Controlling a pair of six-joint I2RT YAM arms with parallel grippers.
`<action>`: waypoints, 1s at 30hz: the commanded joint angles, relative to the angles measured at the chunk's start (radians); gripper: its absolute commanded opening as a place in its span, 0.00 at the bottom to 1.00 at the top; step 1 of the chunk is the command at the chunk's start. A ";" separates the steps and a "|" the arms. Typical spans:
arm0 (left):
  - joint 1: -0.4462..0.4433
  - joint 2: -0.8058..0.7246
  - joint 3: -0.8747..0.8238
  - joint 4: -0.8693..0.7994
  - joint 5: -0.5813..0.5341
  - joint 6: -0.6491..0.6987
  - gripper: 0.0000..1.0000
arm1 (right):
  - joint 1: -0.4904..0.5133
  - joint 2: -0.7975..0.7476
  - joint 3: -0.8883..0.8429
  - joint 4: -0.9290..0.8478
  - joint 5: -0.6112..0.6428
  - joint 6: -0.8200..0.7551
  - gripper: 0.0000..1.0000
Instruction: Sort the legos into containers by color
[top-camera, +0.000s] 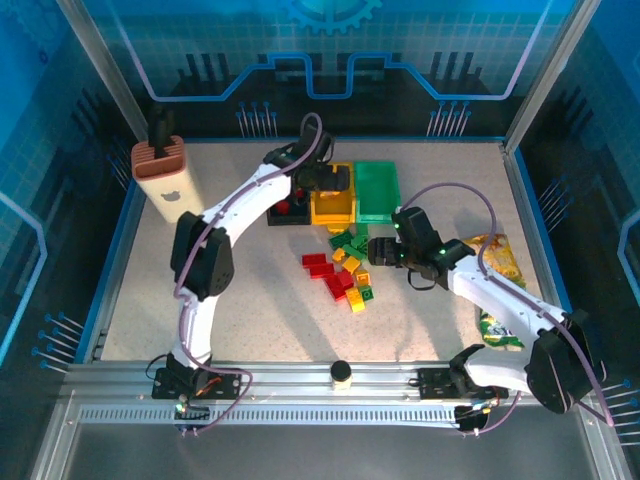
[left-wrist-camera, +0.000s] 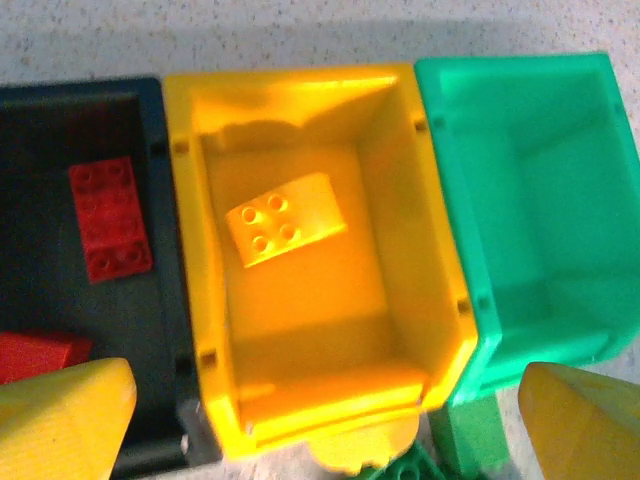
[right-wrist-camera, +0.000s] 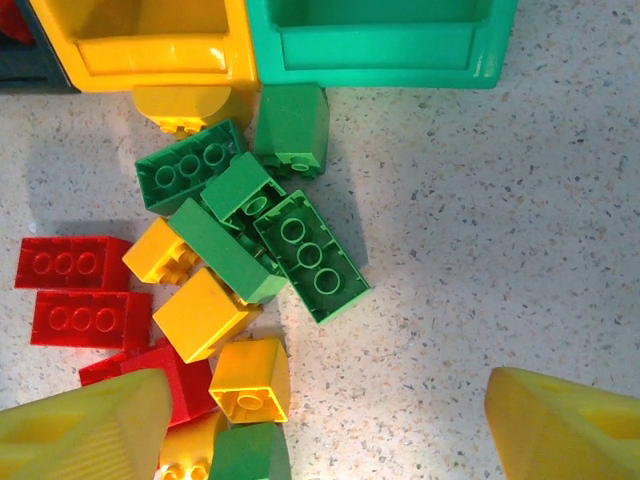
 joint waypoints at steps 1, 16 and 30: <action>-0.003 -0.168 -0.159 0.105 0.010 -0.017 0.99 | -0.007 0.062 0.076 0.009 -0.032 -0.024 0.66; 0.005 -0.681 -0.890 0.306 -0.024 -0.106 0.85 | -0.022 0.635 0.558 -0.025 -0.053 -0.123 0.22; 0.051 -0.813 -1.026 0.310 -0.032 -0.123 0.83 | -0.044 0.897 0.826 -0.121 -0.010 -0.118 0.12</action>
